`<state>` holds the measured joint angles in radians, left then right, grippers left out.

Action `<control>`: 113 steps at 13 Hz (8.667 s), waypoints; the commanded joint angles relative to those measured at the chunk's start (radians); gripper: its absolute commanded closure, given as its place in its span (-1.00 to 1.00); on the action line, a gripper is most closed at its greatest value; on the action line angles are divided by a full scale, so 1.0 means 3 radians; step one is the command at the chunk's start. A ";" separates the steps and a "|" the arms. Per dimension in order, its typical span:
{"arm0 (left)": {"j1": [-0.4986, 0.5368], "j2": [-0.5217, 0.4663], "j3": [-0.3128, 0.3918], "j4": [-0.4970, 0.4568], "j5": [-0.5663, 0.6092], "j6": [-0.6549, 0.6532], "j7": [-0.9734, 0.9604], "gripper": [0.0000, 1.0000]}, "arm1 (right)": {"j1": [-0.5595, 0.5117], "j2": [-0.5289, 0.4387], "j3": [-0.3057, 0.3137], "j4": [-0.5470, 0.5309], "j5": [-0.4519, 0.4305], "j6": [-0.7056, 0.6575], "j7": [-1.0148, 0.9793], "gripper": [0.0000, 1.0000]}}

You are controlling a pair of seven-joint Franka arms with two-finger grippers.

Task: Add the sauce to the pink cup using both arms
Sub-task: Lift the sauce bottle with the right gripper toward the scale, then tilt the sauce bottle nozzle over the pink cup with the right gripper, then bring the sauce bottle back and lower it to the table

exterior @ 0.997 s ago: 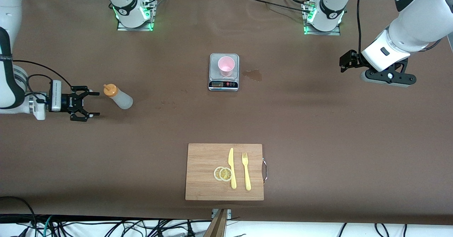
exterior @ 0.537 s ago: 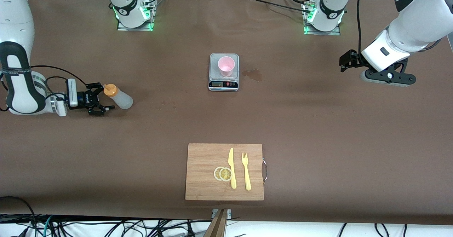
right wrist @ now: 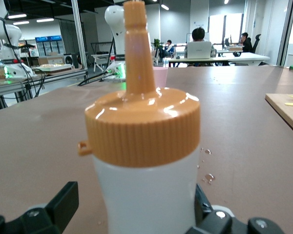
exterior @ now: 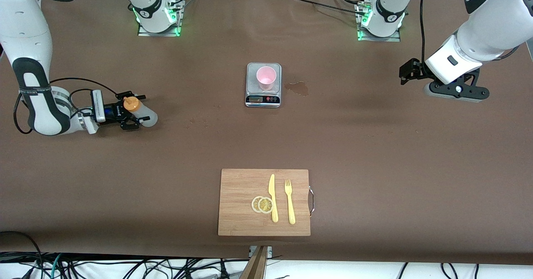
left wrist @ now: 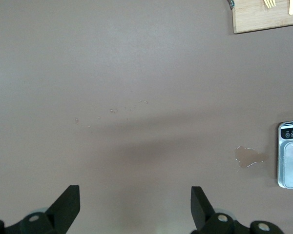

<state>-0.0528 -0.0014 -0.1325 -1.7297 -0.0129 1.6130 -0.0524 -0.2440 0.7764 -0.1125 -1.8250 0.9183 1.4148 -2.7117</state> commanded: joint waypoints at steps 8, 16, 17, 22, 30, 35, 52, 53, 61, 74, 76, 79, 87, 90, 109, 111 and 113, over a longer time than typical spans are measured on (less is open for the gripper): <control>-0.0008 -0.0041 0.0017 -0.0007 -0.0075 -0.0033 0.0047 -1.00 | 0.0016 0.0086 0.0094 -0.0037 0.0258 -0.0206 -0.0109 -0.18; -0.0008 -0.0041 0.0017 -0.0007 -0.0075 -0.0033 0.0062 -1.00 | 0.0521 -0.0266 -0.0049 0.0075 0.0252 -0.0145 0.0662 0.75; -0.0008 -0.0036 0.0017 -0.0007 -0.0075 -0.0033 0.0062 -1.00 | 0.0648 -0.0348 -0.0115 0.0075 0.0252 -0.0089 0.0805 0.75; -0.0008 -0.0036 0.0017 -0.0007 -0.0080 -0.0033 0.0062 -1.00 | 0.1461 -0.0807 -0.0514 0.0014 0.0084 0.0483 0.1730 0.75; -0.0003 -0.0036 0.0017 -0.0007 -0.0075 -0.0033 0.0073 -1.00 | 0.2428 -0.1580 -0.0510 -0.0559 -0.1076 0.1456 0.3536 0.76; -0.0003 -0.0036 0.0022 -0.0002 -0.0080 -0.0028 0.0073 -1.00 | 0.2914 -0.1637 -0.0510 -0.0620 -0.1372 0.1603 0.4210 0.76; -0.0003 -0.0036 0.0022 -0.0002 -0.0080 -0.0028 0.0073 -1.00 | 0.3559 -0.1504 -0.0045 -0.0237 -0.2237 0.1609 0.6058 0.76; -0.0003 -0.0036 0.0022 -0.0002 -0.0080 -0.0028 0.0073 -1.00 | 0.3564 -0.1504 -0.0024 -0.0216 -0.2293 0.1609 0.6149 0.76; 0.0012 -0.0031 0.0022 -0.0002 -0.0080 -0.0028 0.0083 -1.00 | 0.3733 -0.1279 0.0022 0.0085 -0.2621 0.1410 0.6405 0.76; 0.0012 -0.0036 0.0022 -0.0002 -0.0080 -0.0028 0.0078 -1.00 | 0.3886 -0.1177 0.0053 0.0085 -0.3081 0.1348 0.6579 0.77; 0.0012 -0.0036 0.0022 -0.0002 -0.0080 -0.0028 0.0078 -1.00 | 0.3897 -0.1172 0.0073 0.0091 -0.3097 0.1338 0.6580 0.77; 0.0012 -0.0036 0.0022 -0.0002 -0.0080 -0.0028 0.0078 -1.00 | 0.3897 -0.1167 0.0073 0.0142 -0.3087 0.1287 0.6585 0.77; 0.0012 -0.0036 0.0022 -0.0002 -0.0075 -0.0028 0.0078 -1.00 | 0.3754 -0.1320 0.0068 0.0121 -0.2653 0.1302 0.6462 0.77; 0.0012 -0.0036 0.0022 -0.0002 -0.0080 -0.0028 0.0078 -1.00 | 0.3514 -0.1478 0.0068 0.0096 -0.2418 0.1302 0.6202 0.77; 0.0023 -0.0031 0.0022 -0.0002 -0.0110 -0.0033 0.0078 -1.00 | 0.1668 -0.1229 -0.0893 0.0126 0.0261 0.0347 0.2236 0.77; 0.0023 -0.0031 0.0027 -0.0002 -0.0110 -0.0028 0.0078 -1.00 | 0.1509 -0.0928 -0.0980 0.0131 0.0512 0.0117 0.1608 0.77; 0.0023 -0.0031 0.0027 -0.0002 -0.0110 -0.0033 0.0078 -1.00 | 0.1402 -0.0636 -0.1046 0.0126 0.0712 -0.0113 0.0968 0.77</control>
<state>-0.0517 -0.0014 -0.1295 -1.7296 -0.0166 1.6118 -0.0524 0.2029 0.5069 -0.4115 -1.8039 1.0663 1.4563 -2.2688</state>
